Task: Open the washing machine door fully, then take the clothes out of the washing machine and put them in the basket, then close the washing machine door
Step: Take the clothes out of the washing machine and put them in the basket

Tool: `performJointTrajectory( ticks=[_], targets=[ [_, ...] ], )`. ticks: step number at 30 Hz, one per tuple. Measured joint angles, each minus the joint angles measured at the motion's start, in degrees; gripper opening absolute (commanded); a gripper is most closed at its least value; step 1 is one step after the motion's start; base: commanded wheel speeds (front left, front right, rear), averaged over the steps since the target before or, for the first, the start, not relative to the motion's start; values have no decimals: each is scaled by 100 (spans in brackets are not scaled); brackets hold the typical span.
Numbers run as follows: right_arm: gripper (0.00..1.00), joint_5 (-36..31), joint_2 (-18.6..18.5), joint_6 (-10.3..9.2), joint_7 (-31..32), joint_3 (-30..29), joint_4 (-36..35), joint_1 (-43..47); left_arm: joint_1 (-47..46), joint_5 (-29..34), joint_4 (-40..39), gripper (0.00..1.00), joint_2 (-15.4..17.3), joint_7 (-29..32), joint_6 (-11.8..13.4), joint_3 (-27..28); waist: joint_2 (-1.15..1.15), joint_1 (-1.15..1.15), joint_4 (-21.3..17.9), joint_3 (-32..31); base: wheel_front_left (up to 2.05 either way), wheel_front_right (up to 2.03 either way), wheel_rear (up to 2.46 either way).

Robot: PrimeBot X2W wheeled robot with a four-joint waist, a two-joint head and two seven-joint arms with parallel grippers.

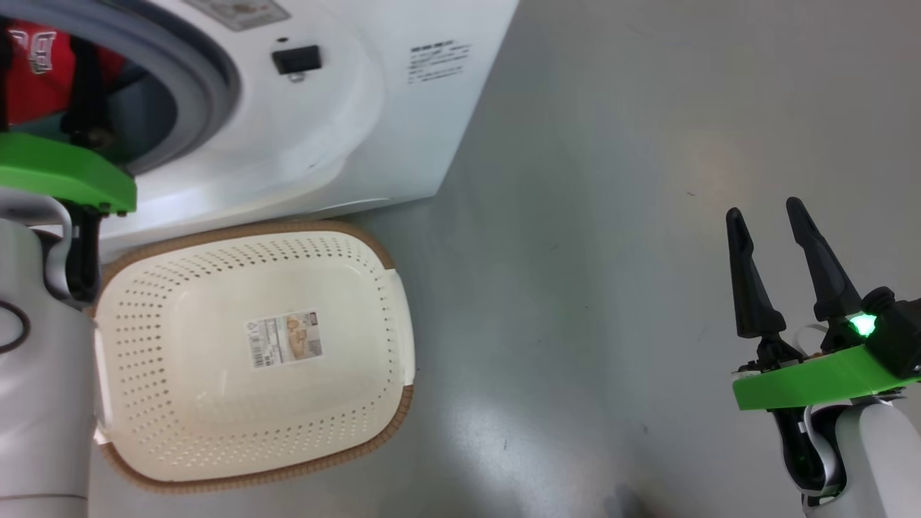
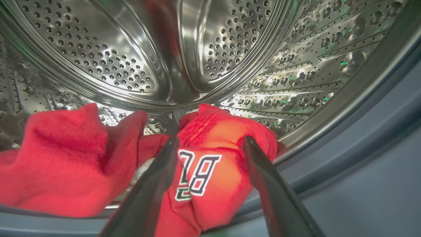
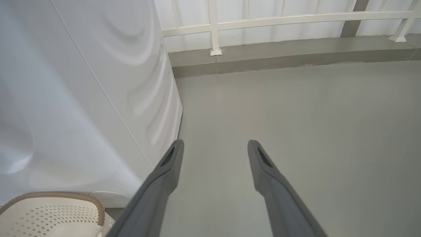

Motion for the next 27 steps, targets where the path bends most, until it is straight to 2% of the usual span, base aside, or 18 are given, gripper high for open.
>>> performJointTrajectory(
  ticks=[15, 16, 17, 18, 19, 27],
  targets=[
    [100, 0, -10, 0, 0, 132, -49, 14, -263, -10, 859, 100, 294, 0, 0, -47, 0, 0, -282, 8, 0, 0, 0],
    [100, 0, -10, 0, 0, 142, -58, 14, -267, -10, 888, 77, 300, 0, 0, -62, 0, 0, -289, 3, 0, 0, 0],
    [100, 1, -11, 0, 0, 146, -71, 14, -274, -12, 911, 42, 302, 0, 0, -74, 0, 0, -294, -1, 0, 0, 0],
    [100, 1, -15, 0, 0, 148, -79, 14, -294, -19, 945, 14, 302, 0, 0, -100, 0, 0, -295, -4, 0, 0, 0],
    [100, 1, -16, 0, 0, 149, -87, 14, -315, -21, 966, 0, 302, 0, 0, -129, 0, 0, -294, -5, 0, 0, 0],
    [100, 1, -18, 0, 0, 156, -122, 14, -326, -189, 842, 0, 289, 0, 0, -138, 0, 0, -235, -47, 0, 0, 0]
  ],
)
